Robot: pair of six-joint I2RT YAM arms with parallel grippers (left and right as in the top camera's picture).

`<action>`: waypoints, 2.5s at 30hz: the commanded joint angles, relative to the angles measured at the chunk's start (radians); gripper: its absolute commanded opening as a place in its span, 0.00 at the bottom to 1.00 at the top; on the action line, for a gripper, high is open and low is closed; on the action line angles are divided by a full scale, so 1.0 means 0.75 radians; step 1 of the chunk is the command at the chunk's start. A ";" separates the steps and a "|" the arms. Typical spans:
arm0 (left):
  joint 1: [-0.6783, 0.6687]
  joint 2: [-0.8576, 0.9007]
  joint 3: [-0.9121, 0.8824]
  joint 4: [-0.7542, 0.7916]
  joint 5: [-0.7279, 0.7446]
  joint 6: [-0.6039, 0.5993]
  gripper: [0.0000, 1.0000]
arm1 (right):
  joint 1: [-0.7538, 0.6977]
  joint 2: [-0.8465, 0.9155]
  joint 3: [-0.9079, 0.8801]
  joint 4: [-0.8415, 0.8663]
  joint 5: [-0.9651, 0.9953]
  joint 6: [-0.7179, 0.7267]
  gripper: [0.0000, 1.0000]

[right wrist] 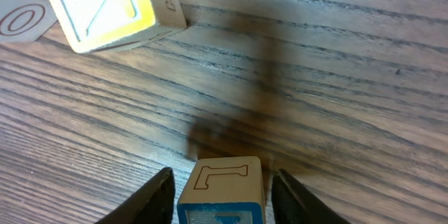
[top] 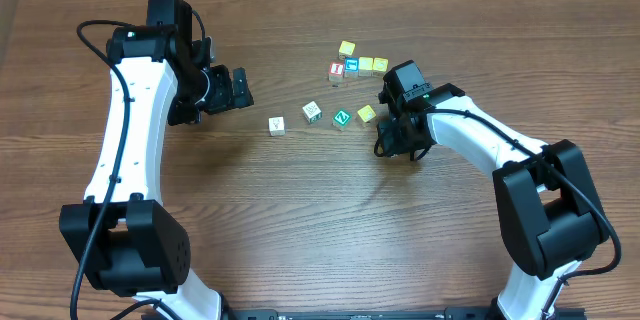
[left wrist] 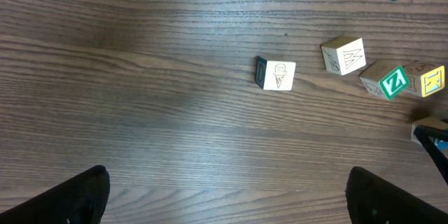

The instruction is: Flip 5 blocks

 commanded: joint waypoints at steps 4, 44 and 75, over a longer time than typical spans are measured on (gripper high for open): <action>-0.001 0.017 0.027 0.005 -0.013 -0.013 1.00 | 0.008 0.002 0.010 -0.035 -0.006 0.043 0.35; -0.001 0.017 0.027 0.005 -0.013 -0.013 1.00 | 0.507 0.002 0.123 -0.133 0.400 0.801 0.33; -0.001 0.017 0.027 0.005 -0.013 -0.013 1.00 | 0.497 0.002 0.027 0.024 0.304 0.732 0.68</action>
